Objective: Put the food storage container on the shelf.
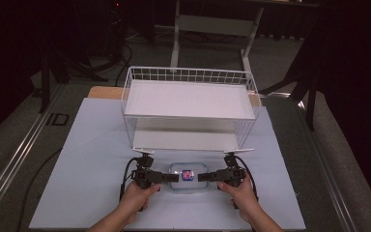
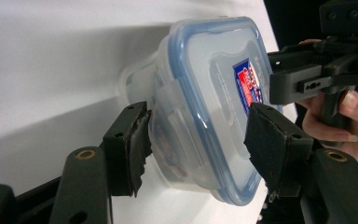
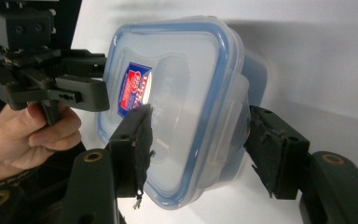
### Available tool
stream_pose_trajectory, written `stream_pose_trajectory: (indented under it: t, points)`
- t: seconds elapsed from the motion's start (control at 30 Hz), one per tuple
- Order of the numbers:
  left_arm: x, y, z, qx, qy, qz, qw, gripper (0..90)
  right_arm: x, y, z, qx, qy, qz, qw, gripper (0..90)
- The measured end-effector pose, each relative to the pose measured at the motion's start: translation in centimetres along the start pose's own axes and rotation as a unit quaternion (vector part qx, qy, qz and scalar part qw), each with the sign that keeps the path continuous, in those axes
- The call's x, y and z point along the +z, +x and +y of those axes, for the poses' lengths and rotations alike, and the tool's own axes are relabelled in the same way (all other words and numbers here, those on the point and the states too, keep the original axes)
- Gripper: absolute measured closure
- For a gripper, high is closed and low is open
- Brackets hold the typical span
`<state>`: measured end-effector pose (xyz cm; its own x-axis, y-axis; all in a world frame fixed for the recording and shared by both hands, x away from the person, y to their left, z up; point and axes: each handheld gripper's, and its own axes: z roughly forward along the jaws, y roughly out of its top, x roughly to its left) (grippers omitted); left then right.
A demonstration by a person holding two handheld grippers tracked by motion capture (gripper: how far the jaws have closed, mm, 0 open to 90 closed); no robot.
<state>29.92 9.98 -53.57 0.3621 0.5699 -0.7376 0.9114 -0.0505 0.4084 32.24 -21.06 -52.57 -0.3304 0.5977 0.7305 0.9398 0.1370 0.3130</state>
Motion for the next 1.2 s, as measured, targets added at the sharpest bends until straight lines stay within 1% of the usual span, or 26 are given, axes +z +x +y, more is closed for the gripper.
stream_pose_trajectory:
  t: [0.07,0.17,0.2,0.23,0.27,0.33,0.4,0.43,0.5,0.53,0.57,0.6,0.63,0.67,0.8,0.87,0.9,0.93,0.97,1.0,1.03,1.07,1.1,1.13,1.17,1.2]
  points:
    - [0.0,-0.6,0.0,0.012,0.008,0.015,0.9998,40.8,-0.1,0.2,-0.1,0.004,0.001,-0.005,1.0,41.8]
    - [-0.1,-1.1,0.0,0.027,0.014,0.025,0.9992,43.1,-0.1,0.7,-0.4,-0.004,-0.004,-0.018,0.9998,41.9]
    - [-0.1,-1.1,0.0,0.027,0.014,0.025,0.9992,43.4,-0.1,0.9,-0.5,-0.008,-0.006,-0.022,0.9997,41.9]
    - [-0.2,-1.6,-0.1,0.041,0.016,0.037,0.9983,43.6,-0.2,1.1,-0.7,-0.011,-0.01,-0.028,0.9995,42.0]
    - [-0.3,-1.9,-0.2,0.048,0.016,0.044,0.9977,43.7,-0.2,1.3,-0.8,-0.016,-0.012,-0.032,0.9993,42.1]
    - [-0.3,-2.1,-0.3,0.053,0.014,0.048,0.9973,44.5,-0.2,1.5,-0.9,-0.021,-0.016,-0.034,0.9991,42.2]
    - [-0.4,-2.5,-0.8,0.062,0.004,0.059,0.9963,45.2,-0.3,1.9,-1.3,-0.035,-0.023,-0.043,0.9982,42.6]
    - [-0.4,-2.5,-0.8,0.062,0.004,0.059,0.9963,45.3,-0.3,1.9,-1.3,-0.035,-0.023,-0.043,0.9982,42.6]
    - [-0.5,-2.9,-1.3,0.076,-0.003,0.067,0.9948,45.6,-0.4,2.1,-1.8,-0.046,-0.031,-0.048,0.9973,43.1]
    - [-0.5,-3.0,-1.4,0.077,-0.007,0.069,0.9946,45.7,-0.4,2.2,-1.9,-0.048,-0.032,-0.05,0.9971,43.2]
    - [-0.7,-3.1,-1.5,0.07,-0.008,0.067,0.9953,47.2,-0.5,2.4,-2.0,-0.052,-0.034,-0.052,0.9967,43.7]
    - [-0.7,-3.1,-1.5,0.07,-0.008,0.067,0.9953,48.4,-0.5,2.4,-2.0,-0.052,-0.034,-0.052,0.9967,43.7]
    - [-0.7,-3.2,-1.6,0.077,-0.006,0.07,0.9945,48.4,-0.5,2.5,-2.1,-0.054,-0.035,-0.053,0.9965,43.7]
    - [-0.7,-3.4,-1.6,0.079,-0.006,0.076,0.9939,48.4,-0.6,2.7,-2.3,-0.067,-0.039,-0.059,0.9952,43.8]
    - [-0.8,-3.7,-1.7,0.078,-0.006,0.083,0.9934,48.5,-0.6,2.7,-2.4,-0.068,-0.048,-0.057,0.9949,43.8]
    - [-0.8,-3.9,-1.7,0.085,-0.011,0.092,0.9921,48.5,-0.6,2.9,-2.4,-0.071,-0.051,-0.059,0.9944,43.8]
    - [-0.9,-3.8,-1.6,0.082,-0.013,0.092,0.9922,48.5,-0.6,3.1,-2.3,-0.078,-0.054,-0.062,0.9936,43.7]
    - [-0.9,-3.8,-1.6,0.082,-0.013,0.092,0.9922,48.5,-0.6,3.1,-2.3,-0.078,-0.054,-0.062,0.9936,43.7]
    - [-1.0,-3.5,-1.2,0.079,-0.017,0.084,0.9932,48.5,-0.6,3.6,-2.1,-0.09,-0.057,-0.074,0.9915,43.7]
    - [-1.0,-3.5,-1.2,0.079,-0.017,0.084,0.9932,48.5,-0.6,3.6,-2.1,-0.09,-0.057,-0.074,0.9915,43.7]
    - [-1.0,-3.5,-1.1,0.078,-0.022,0.083,0.9933,48.4,-0.6,3.8,-1.7,-0.094,-0.061,-0.079,0.9905,43.7]
    - [-1.2,-3.4,-0.7,0.081,-0.024,0.084,0.9929,48.4,-0.7,3.9,-1.5,-0.096,-0.061,-0.078,0.9904,43.7]
    - [-1.2,-3.4,-0.7,0.081,-0.024,0.084,0.9929,48.5,-0.7,3.9,-1.5,-0.096,-0.061,-0.078,0.9904,43.7]
    - [-1.3,-3.5,-0.4,0.082,-0.029,0.084,0.9927,48.6,-0.7,4.0,-1.0,-0.094,-0.065,-0.076,0.9905,43.7]
    - [-1.6,-3.7,0.2,0.086,-0.033,0.084,0.9922,48.6,-0.8,4.1,-0.7,-0.097,-0.069,-0.077,0.99,43.7]
    - [-1.6,-3.7,0.2,0.086,-0.033,0.084,0.9922,48.6,-0.8,4.1,-0.7,-0.097,-0.069,-0.077,0.99,43.7]
